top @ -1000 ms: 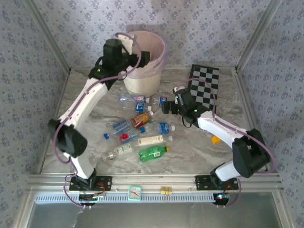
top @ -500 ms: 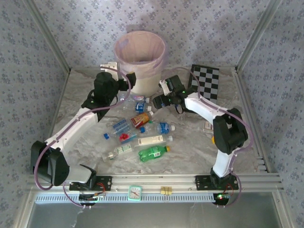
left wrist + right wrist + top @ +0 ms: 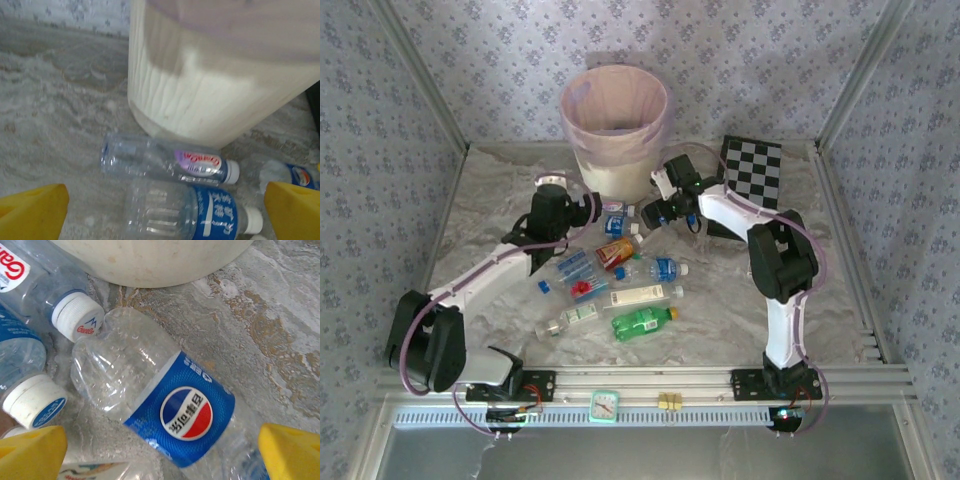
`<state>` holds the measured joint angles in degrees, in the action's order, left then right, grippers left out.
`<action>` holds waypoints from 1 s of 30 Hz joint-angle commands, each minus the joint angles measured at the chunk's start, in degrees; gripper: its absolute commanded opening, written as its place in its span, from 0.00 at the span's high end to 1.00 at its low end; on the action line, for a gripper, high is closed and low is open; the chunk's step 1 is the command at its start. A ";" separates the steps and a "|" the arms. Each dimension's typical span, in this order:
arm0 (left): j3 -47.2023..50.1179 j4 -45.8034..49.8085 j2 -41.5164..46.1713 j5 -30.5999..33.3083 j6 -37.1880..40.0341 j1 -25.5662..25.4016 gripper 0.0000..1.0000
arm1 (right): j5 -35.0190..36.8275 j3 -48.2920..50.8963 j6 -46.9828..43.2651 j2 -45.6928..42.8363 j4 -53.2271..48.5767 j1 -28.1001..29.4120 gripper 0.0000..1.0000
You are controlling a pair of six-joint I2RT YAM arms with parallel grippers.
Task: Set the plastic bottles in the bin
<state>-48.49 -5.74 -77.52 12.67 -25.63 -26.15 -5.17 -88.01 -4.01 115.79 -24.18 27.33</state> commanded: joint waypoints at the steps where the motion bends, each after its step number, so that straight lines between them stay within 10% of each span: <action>1: 2.53 -6.20 1.71 -1.04 -3.54 0.27 0.00 | -0.20 -2.84 -2.08 2.52 -1.33 -0.64 0.00; 30: 4.28 -5.86 2.58 0.30 -4.12 0.40 0.00 | 1.71 -3.36 -2.80 8.71 -0.46 -0.71 0.13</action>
<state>-44.53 -10.20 -76.05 12.08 -28.77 -26.15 -4.08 -91.55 -5.82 124.09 -24.16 26.39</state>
